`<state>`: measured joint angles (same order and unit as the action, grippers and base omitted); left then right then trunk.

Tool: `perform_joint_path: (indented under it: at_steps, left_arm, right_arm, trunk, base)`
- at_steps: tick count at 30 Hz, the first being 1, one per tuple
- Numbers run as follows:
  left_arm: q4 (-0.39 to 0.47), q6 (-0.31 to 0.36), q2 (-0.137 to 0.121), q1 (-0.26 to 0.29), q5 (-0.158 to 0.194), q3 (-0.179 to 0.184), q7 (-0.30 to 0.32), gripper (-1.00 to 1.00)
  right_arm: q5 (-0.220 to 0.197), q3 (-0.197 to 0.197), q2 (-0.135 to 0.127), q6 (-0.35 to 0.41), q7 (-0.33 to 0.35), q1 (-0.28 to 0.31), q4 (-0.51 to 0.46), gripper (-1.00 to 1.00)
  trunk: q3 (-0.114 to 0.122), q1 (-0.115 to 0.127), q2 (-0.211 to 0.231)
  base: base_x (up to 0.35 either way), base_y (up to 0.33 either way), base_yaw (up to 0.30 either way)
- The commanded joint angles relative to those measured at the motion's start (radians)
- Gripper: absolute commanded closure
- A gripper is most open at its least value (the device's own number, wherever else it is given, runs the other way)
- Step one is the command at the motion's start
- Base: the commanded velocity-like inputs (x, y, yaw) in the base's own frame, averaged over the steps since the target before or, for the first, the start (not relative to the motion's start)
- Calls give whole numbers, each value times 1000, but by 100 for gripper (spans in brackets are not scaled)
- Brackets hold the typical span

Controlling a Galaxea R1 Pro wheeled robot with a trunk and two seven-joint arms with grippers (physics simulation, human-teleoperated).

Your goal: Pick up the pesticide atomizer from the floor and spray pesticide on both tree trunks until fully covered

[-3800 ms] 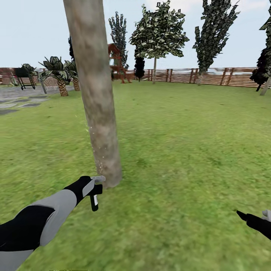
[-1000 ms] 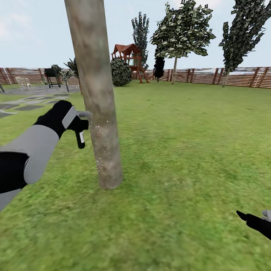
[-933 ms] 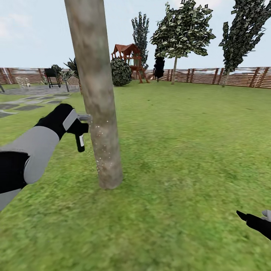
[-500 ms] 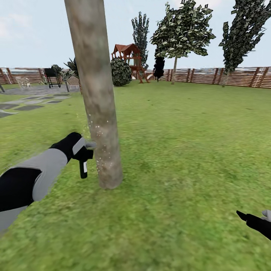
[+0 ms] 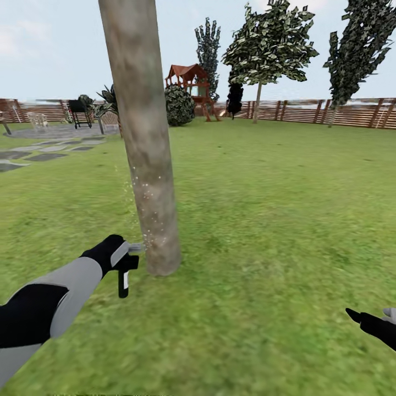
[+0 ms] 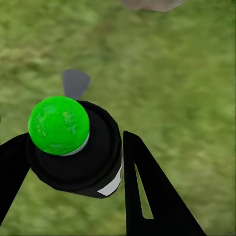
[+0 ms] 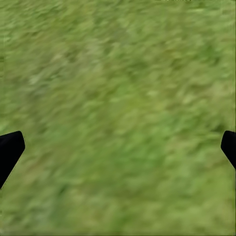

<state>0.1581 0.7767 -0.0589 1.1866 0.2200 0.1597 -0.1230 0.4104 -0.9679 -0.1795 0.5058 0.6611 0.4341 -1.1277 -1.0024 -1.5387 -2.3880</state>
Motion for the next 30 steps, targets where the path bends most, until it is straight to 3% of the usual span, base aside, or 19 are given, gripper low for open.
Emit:
perform_joint_path:
  at_steps: [1,9,12,15,20,30]
  left_arm:
    - [0,-8,0,-1,0,0,0,100]
    - [-1,-152,0,-70,9,-3,-1,100]
    - [-1,-201,1,-88,62,-3,-1,100]
    - [0,-256,-1,-124,92,-3,-1,100]
    - [0,-266,2,-131,97,-3,-3,100]
    - [0,-269,1,-131,98,-4,-2,100]
  right_arm:
    - [0,0,0,0,0,0,0,-100]
    - [1,1,0,0,0,0,0,-100]
    - [0,1,0,0,0,0,0,-100]
    - [0,1,0,0,0,0,-1,-100]
    - [0,0,0,0,0,0,-1,-100]
    - [1,1,1,0,0,0,0,-100]
  trunk:
    - [0,0,0]
    - [0,0,0]
    - [0,0,0]
    - [0,0,0]
    - [0,0,0]
    - [0,0,0]
  base:
    - [0,0,222]
    - [73,-207,245]
    - [55,-318,119]
    - [9,-324,23]
    - [1,-327,38]
    - [64,-329,243]
